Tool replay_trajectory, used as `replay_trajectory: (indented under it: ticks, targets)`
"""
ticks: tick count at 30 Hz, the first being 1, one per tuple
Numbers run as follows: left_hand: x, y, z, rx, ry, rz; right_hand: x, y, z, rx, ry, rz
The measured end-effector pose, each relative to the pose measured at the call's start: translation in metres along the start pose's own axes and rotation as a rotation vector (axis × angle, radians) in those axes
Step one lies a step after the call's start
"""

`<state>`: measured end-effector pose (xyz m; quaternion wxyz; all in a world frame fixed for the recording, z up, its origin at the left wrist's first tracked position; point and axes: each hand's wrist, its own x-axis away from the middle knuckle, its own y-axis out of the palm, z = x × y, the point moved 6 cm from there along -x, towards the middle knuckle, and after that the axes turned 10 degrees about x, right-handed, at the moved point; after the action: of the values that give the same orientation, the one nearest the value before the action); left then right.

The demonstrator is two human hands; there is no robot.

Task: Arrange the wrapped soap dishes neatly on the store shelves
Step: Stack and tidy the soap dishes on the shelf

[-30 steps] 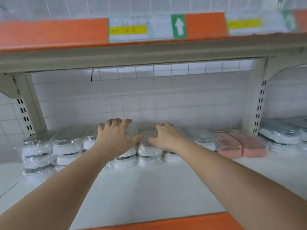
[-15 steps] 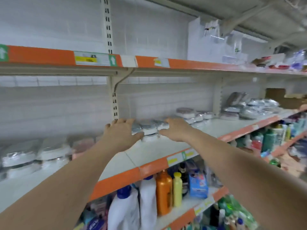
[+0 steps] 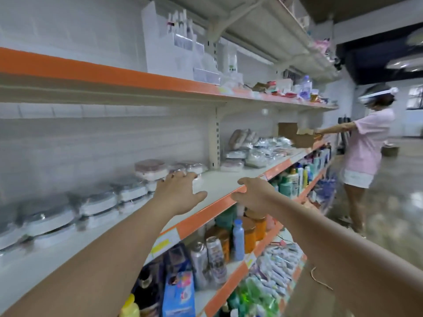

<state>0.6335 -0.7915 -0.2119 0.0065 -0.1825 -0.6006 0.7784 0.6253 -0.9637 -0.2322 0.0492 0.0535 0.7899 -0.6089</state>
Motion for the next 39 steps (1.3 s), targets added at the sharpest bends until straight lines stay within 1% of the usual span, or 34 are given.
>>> replay_trajectory:
  ticks: [3, 7, 14, 17, 20, 23, 26, 29, 31, 34, 37, 39]
  targets:
    - [-0.076, 0.041, 0.016, 0.039, 0.019, -0.014, -0.065, 0.008, 0.051, 0.021, 0.037, 0.0]
    - [-0.174, 0.084, 0.032, 0.081, -0.007, -0.078, -0.149, 0.012, 0.106, 0.032, 0.069, -0.071]
    - [-0.312, 0.14, 0.077, 0.092, -0.005, -0.111, -0.283, -0.001, 0.181, 0.004, 0.034, -0.077]
    - [-0.364, 0.175, 0.088, 0.102, -0.036, -0.112, -0.345, -0.004, 0.203, 0.052, -0.034, -0.053]
    - [-0.426, 0.21, 0.092, 0.107, -0.113, -0.088, -0.41, 0.0, 0.221, 0.081, -0.116, -0.036]
    - [-0.489, 0.238, 0.097, 0.121, -0.195, -0.019, -0.477, 0.005, 0.233, 0.117, -0.266, 0.027]
    - [-0.541, 0.261, 0.102, 0.074, -0.263, -0.027, -0.54, 0.001, 0.238, 0.148, -0.397, 0.078]
    - [-0.574, 0.286, 0.09, 0.012, -0.363, -0.102, -0.599, -0.014, 0.236, 0.166, -0.478, 0.167]
    - [-0.582, 0.293, 0.078, 0.034, -0.454, -0.14, -0.63, -0.026, 0.228, 0.2, -0.541, 0.241]
    - [-0.581, 0.281, 0.064, 0.103, -0.522, -0.073, -0.668, -0.029, 0.212, 0.311, -0.616, 0.295]
    - [-0.573, 0.268, 0.047, 0.178, -0.569, -0.021, -0.7, -0.022, 0.199, 0.48, -0.587, 0.295]
    - [-0.565, 0.264, 0.037, 0.237, -0.629, -0.016, -0.711, -0.017, 0.196, 0.544, -0.581, 0.245]
